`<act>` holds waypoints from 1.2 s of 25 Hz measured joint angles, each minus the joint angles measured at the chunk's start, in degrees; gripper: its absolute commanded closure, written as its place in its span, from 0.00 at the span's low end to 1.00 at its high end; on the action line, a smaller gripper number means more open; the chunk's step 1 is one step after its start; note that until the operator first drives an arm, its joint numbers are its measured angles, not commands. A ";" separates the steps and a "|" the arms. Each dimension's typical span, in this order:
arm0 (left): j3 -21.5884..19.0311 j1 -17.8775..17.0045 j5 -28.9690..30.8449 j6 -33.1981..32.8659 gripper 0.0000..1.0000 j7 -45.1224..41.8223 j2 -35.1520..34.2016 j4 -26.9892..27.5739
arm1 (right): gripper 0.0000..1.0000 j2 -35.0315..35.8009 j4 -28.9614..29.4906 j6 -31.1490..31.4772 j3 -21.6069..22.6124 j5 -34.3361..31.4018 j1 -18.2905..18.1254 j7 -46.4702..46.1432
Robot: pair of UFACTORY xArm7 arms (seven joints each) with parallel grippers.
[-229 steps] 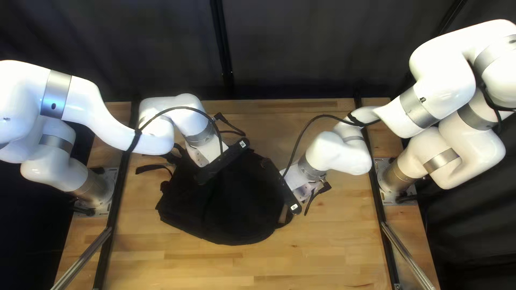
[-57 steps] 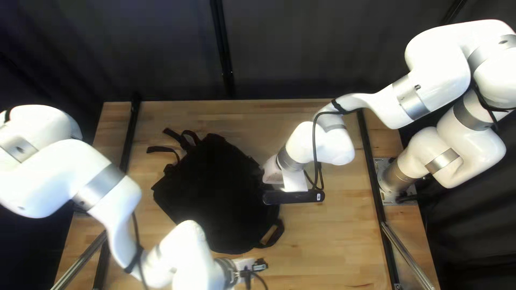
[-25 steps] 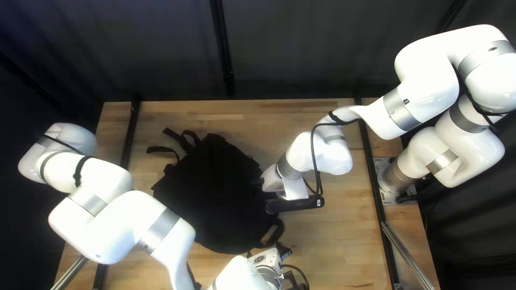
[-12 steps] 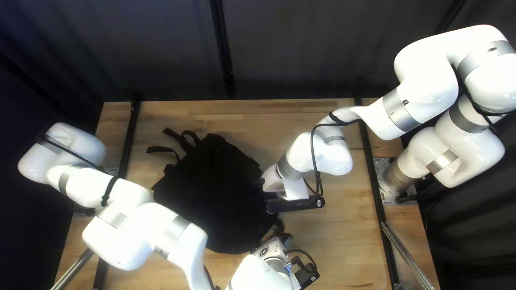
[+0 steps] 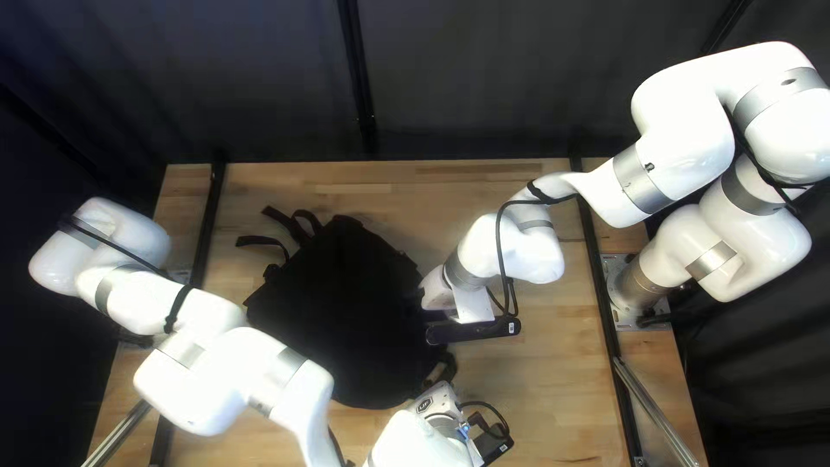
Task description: Remove a lunch box from a kids backpack
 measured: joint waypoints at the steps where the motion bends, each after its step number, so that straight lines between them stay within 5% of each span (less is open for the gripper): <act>1: 0.00 0.00 0.00 0.00 1.00 0.00 0.00 0.00 | 0.00 -0.59 -0.18 0.31 0.28 -1.09 -0.23 1.28; 6: -1.30 0.96 -2.34 1.78 1.00 -2.51 -1.95 -2.77 | 0.00 -4.24 -1.75 1.34 1.14 -3.81 -1.44 5.25; 14: -6.67 6.16 -12.15 0.42 1.00 -14.57 -20.20 -32.33 | 0.00 -5.19 -2.28 1.57 1.03 -3.33 -1.47 5.48; 29: -8.61 6.73 -13.49 -5.00 1.00 -15.74 -26.30 -41.89 | 0.00 -5.19 -2.28 1.57 1.03 -3.33 -1.47 5.48; 30: -8.72 6.61 -13.30 -5.45 0.64 -15.70 -26.68 -42.34 | 0.00 -5.19 -2.28 1.57 1.03 -3.33 -1.47 5.48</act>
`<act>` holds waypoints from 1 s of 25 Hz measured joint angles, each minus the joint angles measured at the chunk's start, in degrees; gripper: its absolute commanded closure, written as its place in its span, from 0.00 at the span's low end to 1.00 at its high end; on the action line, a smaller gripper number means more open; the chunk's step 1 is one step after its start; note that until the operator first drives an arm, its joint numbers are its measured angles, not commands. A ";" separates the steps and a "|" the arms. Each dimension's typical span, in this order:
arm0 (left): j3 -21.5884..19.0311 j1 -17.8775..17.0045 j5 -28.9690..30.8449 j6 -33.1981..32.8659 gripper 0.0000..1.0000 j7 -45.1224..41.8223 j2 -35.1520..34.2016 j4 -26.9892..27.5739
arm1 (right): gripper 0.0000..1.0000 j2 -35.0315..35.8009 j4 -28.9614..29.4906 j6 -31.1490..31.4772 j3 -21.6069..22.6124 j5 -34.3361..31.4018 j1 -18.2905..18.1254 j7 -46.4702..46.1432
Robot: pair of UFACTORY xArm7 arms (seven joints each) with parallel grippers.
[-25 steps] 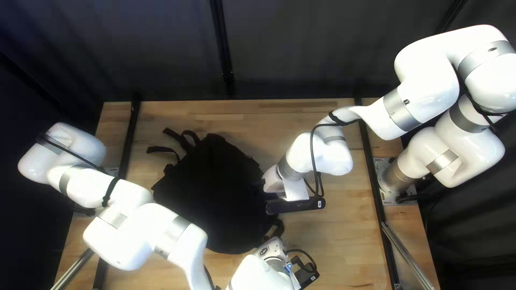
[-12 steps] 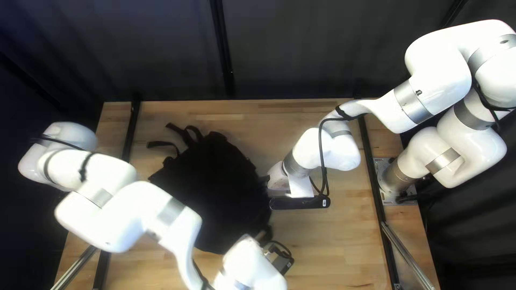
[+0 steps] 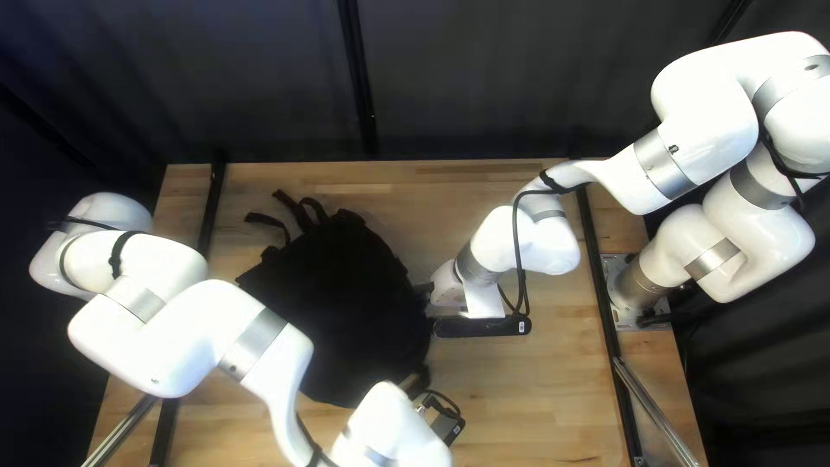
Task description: Remove a lunch box from a kids backpack
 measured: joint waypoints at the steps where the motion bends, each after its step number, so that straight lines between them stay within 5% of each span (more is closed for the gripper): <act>1: -0.06 -0.17 0.25 -0.27 0.07 0.16 -0.18 -0.16 | 0.00 0.00 0.00 0.00 0.00 0.00 0.00 0.00; 2: -0.07 -0.36 0.54 -0.33 0.00 0.36 -0.14 0.11 | 0.00 0.00 0.00 0.00 0.00 0.00 0.00 0.00; 13: 1.04 -2.13 6.01 -1.47 0.00 6.66 3.73 7.67 | 0.00 0.00 0.00 0.00 0.00 0.00 0.00 0.00; 23: 2.14 1.49 7.92 -8.00 0.00 8.26 3.63 1.26 | 0.00 0.00 0.00 0.00 0.00 0.00 0.00 0.00; 24: 2.15 1.68 7.92 -8.39 0.07 8.08 3.28 0.48 | 0.00 0.00 0.00 0.00 0.00 0.00 0.00 0.00; 25: 2.15 1.82 7.93 -8.70 0.90 7.91 2.92 -0.23 | 0.00 0.00 0.00 0.00 0.00 0.00 0.00 0.00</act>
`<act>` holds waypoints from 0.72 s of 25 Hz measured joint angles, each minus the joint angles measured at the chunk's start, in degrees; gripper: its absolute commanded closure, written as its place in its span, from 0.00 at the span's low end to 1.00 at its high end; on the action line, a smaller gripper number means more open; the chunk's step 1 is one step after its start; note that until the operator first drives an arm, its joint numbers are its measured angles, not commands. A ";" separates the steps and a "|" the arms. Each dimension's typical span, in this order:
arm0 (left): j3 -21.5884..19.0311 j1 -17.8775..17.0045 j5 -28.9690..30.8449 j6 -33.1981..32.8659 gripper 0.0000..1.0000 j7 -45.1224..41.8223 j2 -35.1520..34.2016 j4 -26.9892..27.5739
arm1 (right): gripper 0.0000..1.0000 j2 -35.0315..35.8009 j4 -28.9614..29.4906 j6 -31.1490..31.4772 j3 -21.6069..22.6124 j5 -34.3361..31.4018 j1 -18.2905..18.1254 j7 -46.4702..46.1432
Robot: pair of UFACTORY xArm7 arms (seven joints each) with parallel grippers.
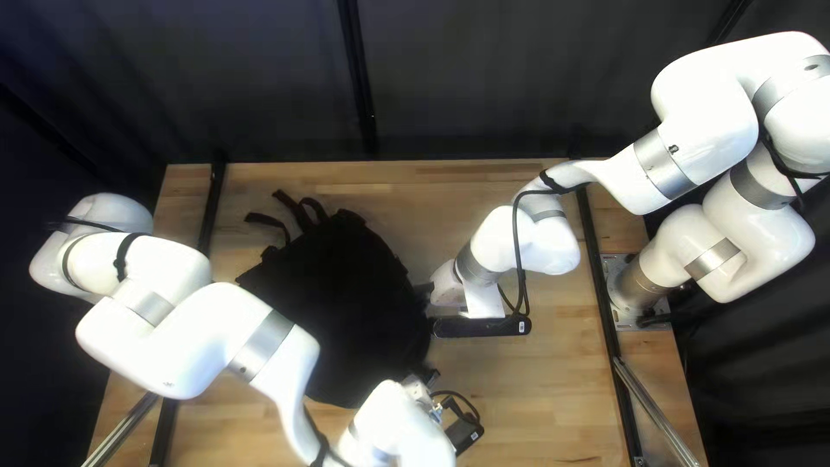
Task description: Remove a lunch box from a kids backpack
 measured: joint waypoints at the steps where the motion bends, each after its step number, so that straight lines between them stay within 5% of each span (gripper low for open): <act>1: 0.01 0.12 0.01 -0.25 1.00 -0.20 -0.38 -0.68 | 0.00 0.00 0.00 0.00 0.00 0.00 0.00 0.00; 18: -0.50 -2.34 -0.11 1.76 1.00 -3.27 -3.26 -3.55 | 0.00 0.00 0.00 0.00 0.00 0.00 0.00 0.00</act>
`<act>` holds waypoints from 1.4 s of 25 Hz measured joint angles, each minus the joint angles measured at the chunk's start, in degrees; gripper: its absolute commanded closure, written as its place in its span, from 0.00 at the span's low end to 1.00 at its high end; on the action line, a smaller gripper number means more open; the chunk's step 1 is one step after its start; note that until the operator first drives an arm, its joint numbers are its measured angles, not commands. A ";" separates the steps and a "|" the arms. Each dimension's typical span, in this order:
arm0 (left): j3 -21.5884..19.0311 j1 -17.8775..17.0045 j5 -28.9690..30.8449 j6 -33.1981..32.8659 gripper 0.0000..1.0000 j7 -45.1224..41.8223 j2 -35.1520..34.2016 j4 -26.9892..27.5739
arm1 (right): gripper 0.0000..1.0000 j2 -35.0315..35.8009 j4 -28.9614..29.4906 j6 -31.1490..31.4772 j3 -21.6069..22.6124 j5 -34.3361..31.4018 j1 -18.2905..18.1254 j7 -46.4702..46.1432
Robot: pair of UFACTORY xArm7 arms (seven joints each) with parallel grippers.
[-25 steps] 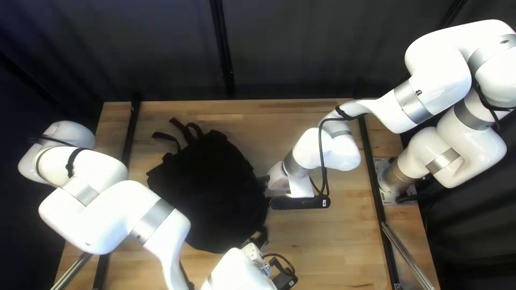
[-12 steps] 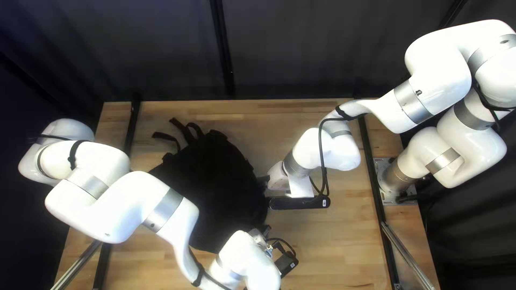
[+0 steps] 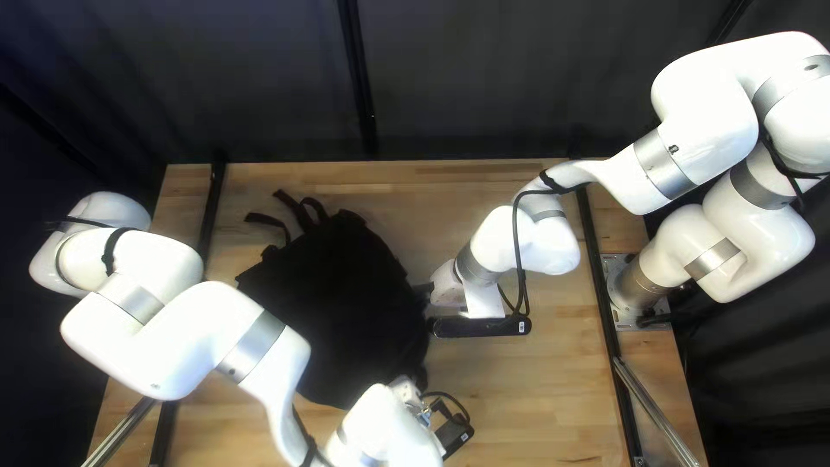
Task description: Remove a lunch box from a kids backpack
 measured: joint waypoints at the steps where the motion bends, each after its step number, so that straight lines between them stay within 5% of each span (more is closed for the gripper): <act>1: -0.09 -0.01 -0.03 -0.35 1.00 -0.29 -0.53 -0.87 | 0.00 0.00 0.00 0.00 0.00 0.00 0.00 0.00; 10: -0.43 -0.15 0.69 -2.83 1.00 -0.83 -2.41 -4.03 | 0.00 0.08 -0.01 -0.23 0.35 -0.71 -0.17 0.72; 18: -0.37 -0.41 1.09 -3.10 1.00 -0.73 -2.05 -3.64 | 0.00 5.09 1.12 -8.13 3.29 -17.17 -4.15 14.38; 26: -0.45 -0.27 1.25 -4.51 1.00 -1.27 -2.57 -5.38 | 0.02 11.45 5.86 -11.96 4.07 -9.60 -5.38 7.61; 27: -0.45 -0.27 1.29 -4.60 1.00 -1.30 -2.62 -5.49 | 0.26 12.11 6.43 -12.15 4.53 -8.09 -5.73 6.41; 28: -0.44 -0.26 1.33 -4.69 1.00 -1.33 -2.66 -5.61 | 1.00 12.74 6.97 -12.32 5.05 -6.55 -6.12 5.21; 35: -0.48 -0.28 1.40 -5.29 1.00 -2.02 -3.30 -7.02 | 1.00 13.60 6.93 -12.76 6.70 -1.43 -7.64 1.29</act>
